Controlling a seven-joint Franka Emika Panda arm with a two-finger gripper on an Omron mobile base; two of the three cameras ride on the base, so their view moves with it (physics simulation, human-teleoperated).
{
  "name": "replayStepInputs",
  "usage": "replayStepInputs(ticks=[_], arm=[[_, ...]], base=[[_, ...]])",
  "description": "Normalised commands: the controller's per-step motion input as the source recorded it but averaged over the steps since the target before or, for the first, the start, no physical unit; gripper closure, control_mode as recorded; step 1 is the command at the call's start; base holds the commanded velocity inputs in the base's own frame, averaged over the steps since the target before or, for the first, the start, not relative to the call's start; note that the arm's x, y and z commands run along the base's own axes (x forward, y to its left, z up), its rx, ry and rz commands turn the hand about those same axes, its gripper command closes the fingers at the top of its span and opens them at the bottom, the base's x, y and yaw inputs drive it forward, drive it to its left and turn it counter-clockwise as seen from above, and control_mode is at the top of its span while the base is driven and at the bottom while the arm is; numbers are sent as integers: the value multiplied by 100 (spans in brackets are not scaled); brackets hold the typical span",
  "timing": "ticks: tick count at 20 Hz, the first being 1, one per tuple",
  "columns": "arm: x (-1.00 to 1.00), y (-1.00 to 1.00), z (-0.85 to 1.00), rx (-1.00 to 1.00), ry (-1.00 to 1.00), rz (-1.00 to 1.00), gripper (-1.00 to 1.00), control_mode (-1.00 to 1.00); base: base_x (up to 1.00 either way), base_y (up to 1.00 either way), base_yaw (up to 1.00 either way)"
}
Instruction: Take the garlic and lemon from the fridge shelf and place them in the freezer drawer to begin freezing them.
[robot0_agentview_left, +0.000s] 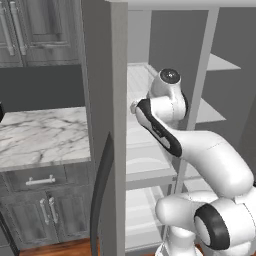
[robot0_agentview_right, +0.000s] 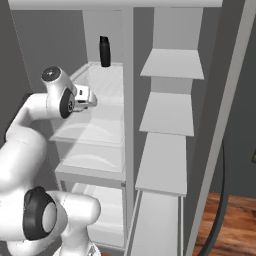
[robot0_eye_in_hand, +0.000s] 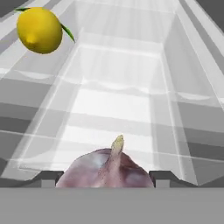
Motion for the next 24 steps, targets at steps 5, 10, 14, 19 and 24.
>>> replayStepInputs(ticks=[5,10,14,19,24], arm=[[-97,-2,-43,-1,4,0,100,-100],[-74,0,-44,0,16,0,100,-100],[-39,0,-18,0,4,0,100,100],[0,0,0,0,0,0,100,100],[0,0,0,0,0,0,100,100]], base=[[0,0,0],[0,0,0],[-50,-3,0],[-93,0,-11],[-16,-28,-28]])
